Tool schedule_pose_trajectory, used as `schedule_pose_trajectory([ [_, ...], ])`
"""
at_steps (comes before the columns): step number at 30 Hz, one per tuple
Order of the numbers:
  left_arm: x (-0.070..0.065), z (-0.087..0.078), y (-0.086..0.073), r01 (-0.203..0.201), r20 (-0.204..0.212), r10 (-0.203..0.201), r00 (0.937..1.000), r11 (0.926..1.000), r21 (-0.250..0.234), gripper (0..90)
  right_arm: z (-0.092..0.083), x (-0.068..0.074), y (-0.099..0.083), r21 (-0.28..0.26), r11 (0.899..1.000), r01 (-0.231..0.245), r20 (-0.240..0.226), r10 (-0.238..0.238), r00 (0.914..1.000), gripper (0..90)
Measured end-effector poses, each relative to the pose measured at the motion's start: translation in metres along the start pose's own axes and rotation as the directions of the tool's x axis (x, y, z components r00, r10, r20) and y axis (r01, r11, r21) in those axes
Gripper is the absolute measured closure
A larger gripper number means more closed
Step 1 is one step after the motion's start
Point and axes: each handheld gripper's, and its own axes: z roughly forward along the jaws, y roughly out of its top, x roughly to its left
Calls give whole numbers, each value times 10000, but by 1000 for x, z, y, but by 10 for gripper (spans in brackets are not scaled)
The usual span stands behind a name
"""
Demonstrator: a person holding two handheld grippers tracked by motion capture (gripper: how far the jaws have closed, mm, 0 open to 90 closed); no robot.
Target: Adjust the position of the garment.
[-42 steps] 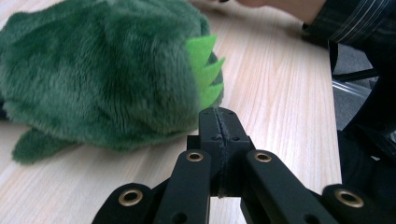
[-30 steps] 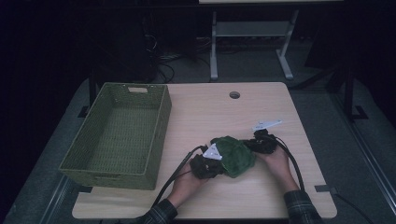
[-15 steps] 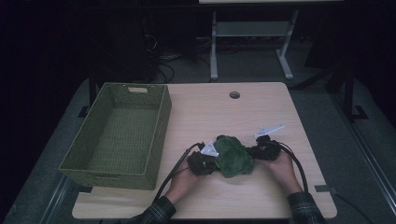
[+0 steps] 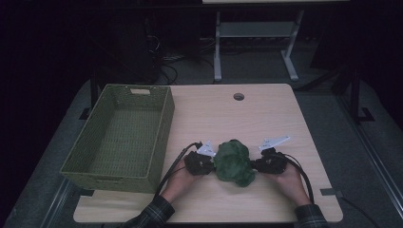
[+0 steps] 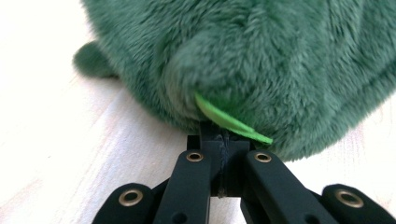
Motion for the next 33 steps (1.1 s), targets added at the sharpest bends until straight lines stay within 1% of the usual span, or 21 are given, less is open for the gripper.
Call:
schedule_pose_trajectory([
  [1, 1, -1, 0, -106, 32, 105, 9999, 9999, 60, 897, -1, 1, -1, 49, 10000, -6, -45, 6, 10000, 900],
  [5, 3, -2, 0, -10, 64, 10, 10000, 10000, -42, 897, -3, 7, -6, -57, 9999, 144, 94, -144, 9999, 896],
  [7, 4, -6, 0, 5, 71, -4, 10000, 10000, -97, 896, -5, 5, -7, -175, 9998, 121, 308, -116, 9995, 850],
  [8, 5, -8, 0, -43, 89, 43, 10000, 10000, -78, 895, -8, 4, -8, -231, 9997, 81, 498, -69, 9987, 802],
  [9, 4, -12, 0, 24, 71, -23, 10000, 9999, -129, 884, -10, 4, -8, -258, 9997, -42, 622, 58, 9980, 794],
  [11, 4, -20, 1, 30, 35, -29, 10000, 9998, -182, 850, -16, 2, -8, -448, 9989, -114, 910, 154, 9957, 730],
  [12, 4, -20, 1, 30, 35, -29, 10000, 9998, -182, 822, -16, 2, -8, -448, 9989, -114, 910, 154, 9957, 730],
  [13, 3, -25, 2, -21, 65, 22, 10000, 9997, -238, 803, -25, -3, -12, -723, 9971, -242, 1263, 332, 9914, 641],
  [15, 2, -29, 4, -23, 68, 24, 10000, 9999, -152, 753, -29, -8, -15, -776, 9960, -435, 1539, 551, 9866, 562],
  [16, 1, -32, 5, -48, 28, 48, 10000, 9999, -145, 732, -31, -9, -16, -742, 9955, -589, 1632, 704, 9841, 528],
  [18, -1, -37, 8, -90, 96, 92, 9999, 9998, -195, 688, -35, -13, -22, -861, 9945, -603, 1926, 760, 9783, 476],
  [21, -4, -42, 12, -145, 8, 146, 9999, 9998, -98, 585, -39, -20, -31, -811, 9942, -701, 2464, 882, 9651, 365],
  [22, -7, -47, 15, -218, -24, 218, 9998, 9995, -213, 585, -39, -20, -31, -811, 9942, -701, 2464, 882, 9651, 365],
  [23, -10, -52, 19, -356, -44, 356, 9994, 9992, -176, 496, -42, -23, -37, -737, 9939, -818, 2773, 992, 9556, 277],
  [26, -13, -55, 25, -584, -57, 583, 9983, 9982, -138, 423, -42, -26, -41, -606, 9950, -800, 3221, 953, 9419, 219],
  [27, -13, -56, 29, -763, -123, 761, 9970, 9969, -176, 396, -42, -27, -42, -624, 9958, -665, 3330, 835, 9392, 223],
  [29, -13, -56, 34, -986, -187, 984, 9950, 9951, -111, 345, -43, -28, -44, -759, 9951, -631, 3254, 845, 9418, 220],
  [30, -13, -55, 36, -1065, -167, 1063, 9942, 9943, -91, 321, -43, -28, -46, -809, 9950, -582, 3266, 817, 9416, 195],
  [31, -13, -53, 39, -1164, -32, 1164, 9932, 9932, 65, 292, -42, -27, -47, -848, 9952, -483, 3336, 741, 9398, 156],
  [32, -12, -50, 41, -1232, 15, 1232, 9924, 9923, 160, 256, -39, -26, -49, -823, 9964, -219, 3573, 500, 9326, 133],
  [33, -12, -49, 44, -1307, 19, 1307, 9914, 9911, 265, 241, -39, -26, -49, -820, 9964, -232, 3581, 512, 9323, 133],
])
